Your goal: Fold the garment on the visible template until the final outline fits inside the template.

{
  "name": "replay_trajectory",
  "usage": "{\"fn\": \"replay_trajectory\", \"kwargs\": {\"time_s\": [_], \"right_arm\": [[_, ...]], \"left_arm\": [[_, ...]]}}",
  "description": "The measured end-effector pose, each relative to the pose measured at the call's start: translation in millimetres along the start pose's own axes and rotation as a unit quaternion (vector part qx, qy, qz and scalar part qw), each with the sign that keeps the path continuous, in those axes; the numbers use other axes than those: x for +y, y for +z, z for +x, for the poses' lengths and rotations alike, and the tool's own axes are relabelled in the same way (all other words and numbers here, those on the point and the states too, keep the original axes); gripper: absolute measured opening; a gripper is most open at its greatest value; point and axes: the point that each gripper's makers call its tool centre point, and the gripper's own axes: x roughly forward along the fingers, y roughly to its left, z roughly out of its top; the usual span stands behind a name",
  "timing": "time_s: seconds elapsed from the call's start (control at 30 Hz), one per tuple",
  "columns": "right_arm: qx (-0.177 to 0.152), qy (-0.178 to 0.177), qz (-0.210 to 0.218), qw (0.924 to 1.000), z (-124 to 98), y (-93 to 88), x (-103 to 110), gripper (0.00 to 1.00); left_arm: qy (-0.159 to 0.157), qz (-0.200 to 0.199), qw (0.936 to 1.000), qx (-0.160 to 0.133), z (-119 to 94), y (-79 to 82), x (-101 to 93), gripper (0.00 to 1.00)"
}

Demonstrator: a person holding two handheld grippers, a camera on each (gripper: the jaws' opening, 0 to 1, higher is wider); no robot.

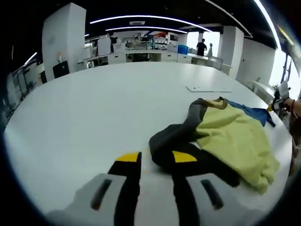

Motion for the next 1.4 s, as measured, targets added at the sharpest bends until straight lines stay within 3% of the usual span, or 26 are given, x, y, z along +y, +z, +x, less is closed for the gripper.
{"fn": "replay_trajectory", "kwargs": {"time_s": [0.1, 0.17, 0.27, 0.5, 0.7, 0.87, 1.03, 1.2, 1.4], "right_arm": [[-0.014, 0.016, 0.003, 0.9998, -5.6, 3.6, 11.2, 0.53], [-0.022, 0.036, 0.013, 0.999, -18.1, 0.9, 29.7, 0.62], [-0.034, 0.065, 0.021, 0.9971, -24.3, 3.6, 47.8, 0.71], [-0.044, 0.131, 0.016, 0.9903, -47.3, -4.2, 96.4, 0.82], [-0.044, 0.177, -0.001, 0.9832, -71.6, -22.1, 143.1, 0.83], [-0.041, 0.21, -0.013, 0.9767, -86.3, -35.8, 173.8, 0.8], [-0.042, 0.236, -0.022, 0.9705, -102.3, -51.9, 208.1, 0.77], [-0.046, 0.253, -0.028, 0.966, -114.2, -66.1, 235.6, 0.73], [-0.049, 0.253, -0.055, 0.9647, -120.7, -86.7, 263.8, 0.65]], "left_arm": [[-0.01, -0.005, 0.9999, -0.005, 0.1, 1.0, -4.5, 0.36], [-0.011, 0.001, 0.9999, -0.003, -2.1, -1.2, -7.9, 0.42], [-0.022, 0.008, 0.9997, -0.011, -7.6, -2.6, -14.5, 0.51], [-0.062, 0.021, 0.9977, -0.019, -27.9, -6.2, -45.5, 0.59], [-0.104, 0.054, 0.993, -0.02, -48.4, -20.3, -77.4, 0.65], [-0.116, 0.058, 0.9915, -0.014, -58.7, -34.2, -97.0, 0.62], [-0.102, 0.058, 0.9931, -0.002, -54.6, -47.2, -98.6, 0.54], [-0.079, 0.036, 0.9962, -0.007, -46.4, -52.6, -100.3, 0.46], [-0.066, 0.029, 0.9973, -0.009, -34.4, -59.9, -104.9, 0.38]]}}
